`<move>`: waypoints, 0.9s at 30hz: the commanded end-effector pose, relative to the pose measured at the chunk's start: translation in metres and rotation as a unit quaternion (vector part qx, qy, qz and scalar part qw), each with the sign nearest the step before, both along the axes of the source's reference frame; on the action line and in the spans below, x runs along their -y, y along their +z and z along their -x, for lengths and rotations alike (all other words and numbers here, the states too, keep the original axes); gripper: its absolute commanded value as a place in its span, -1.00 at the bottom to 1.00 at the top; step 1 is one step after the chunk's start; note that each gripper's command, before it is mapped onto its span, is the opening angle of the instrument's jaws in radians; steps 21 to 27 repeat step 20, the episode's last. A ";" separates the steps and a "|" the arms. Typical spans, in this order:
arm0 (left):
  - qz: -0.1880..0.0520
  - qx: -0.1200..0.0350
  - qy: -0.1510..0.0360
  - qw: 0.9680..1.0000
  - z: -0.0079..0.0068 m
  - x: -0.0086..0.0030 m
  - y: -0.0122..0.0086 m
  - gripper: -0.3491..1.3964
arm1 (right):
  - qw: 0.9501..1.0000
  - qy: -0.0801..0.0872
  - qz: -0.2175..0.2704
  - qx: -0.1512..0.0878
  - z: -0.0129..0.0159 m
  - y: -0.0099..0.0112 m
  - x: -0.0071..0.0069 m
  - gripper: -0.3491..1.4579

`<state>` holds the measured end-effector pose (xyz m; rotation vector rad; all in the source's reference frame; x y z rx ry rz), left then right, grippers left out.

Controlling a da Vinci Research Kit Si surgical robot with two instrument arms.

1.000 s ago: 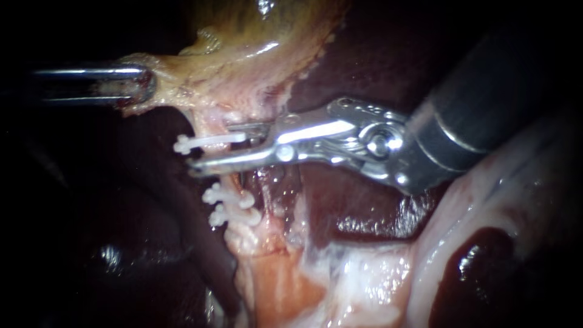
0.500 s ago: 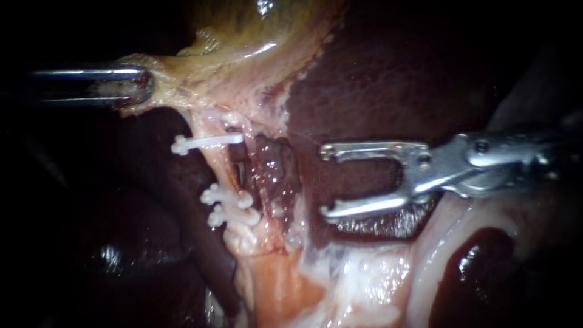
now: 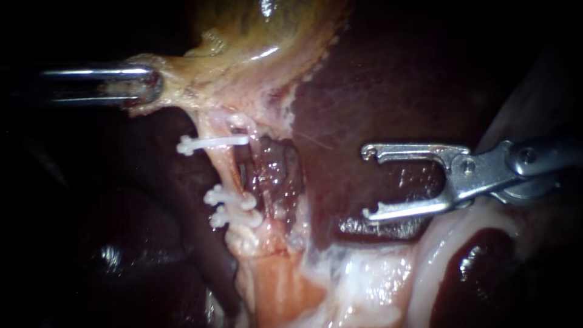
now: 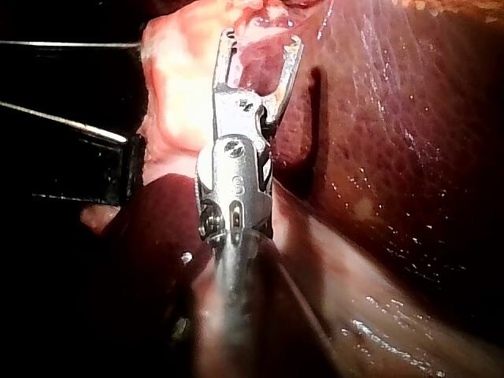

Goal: Going back third clip left tube

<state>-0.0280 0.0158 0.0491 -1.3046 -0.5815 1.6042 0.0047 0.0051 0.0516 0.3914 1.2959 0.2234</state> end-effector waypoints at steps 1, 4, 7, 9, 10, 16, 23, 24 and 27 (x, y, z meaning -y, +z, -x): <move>0.001 0.000 0.002 1.000 0.0007 0.0002 0.0007 -1.00 | 1.000 0.000 0.000 0.000 -0.0001 0.0000 0.0000 -0.06; 0.005 0.001 0.007 1.000 0.0020 0.0008 0.0023 -1.00 | 1.000 0.000 0.000 0.000 -0.0001 -0.0001 -0.0001 -0.06; 0.006 0.001 0.011 1.000 0.0027 0.0011 0.0033 -1.00 | 1.000 0.000 -0.001 0.000 -0.0001 -0.0002 -0.0003 -0.06; 0.006 0.000 0.011 1.000 0.0028 0.0011 0.0035 -1.00 | 1.000 -0.001 -0.002 -0.001 0.0000 -0.0004 -0.0005 -0.06; 0.006 0.000 0.011 1.000 0.0028 0.0011 0.0034 -1.00 | 1.000 -0.001 -0.002 -0.001 0.0000 -0.0005 -0.0006 -0.06; 0.006 0.001 0.012 1.000 0.0028 0.0011 0.0034 -1.00 | 1.000 -0.001 -0.004 -0.001 0.0001 -0.0009 -0.0008 -0.06; 0.005 0.002 0.013 1.000 0.0025 0.0010 0.0032 -1.00 | 1.000 -0.001 -0.005 -0.002 -0.0002 -0.0013 -0.0009 -0.06; 0.005 0.002 0.013 1.000 0.0025 0.0010 0.0032 -1.00 | 1.000 -0.001 -0.005 -0.002 -0.0002 -0.0013 -0.0009 -0.06; 0.005 0.002 0.013 1.000 0.0025 0.0010 0.0032 -1.00 | 1.000 -0.001 -0.005 -0.002 -0.0002 -0.0013 -0.0009 -0.06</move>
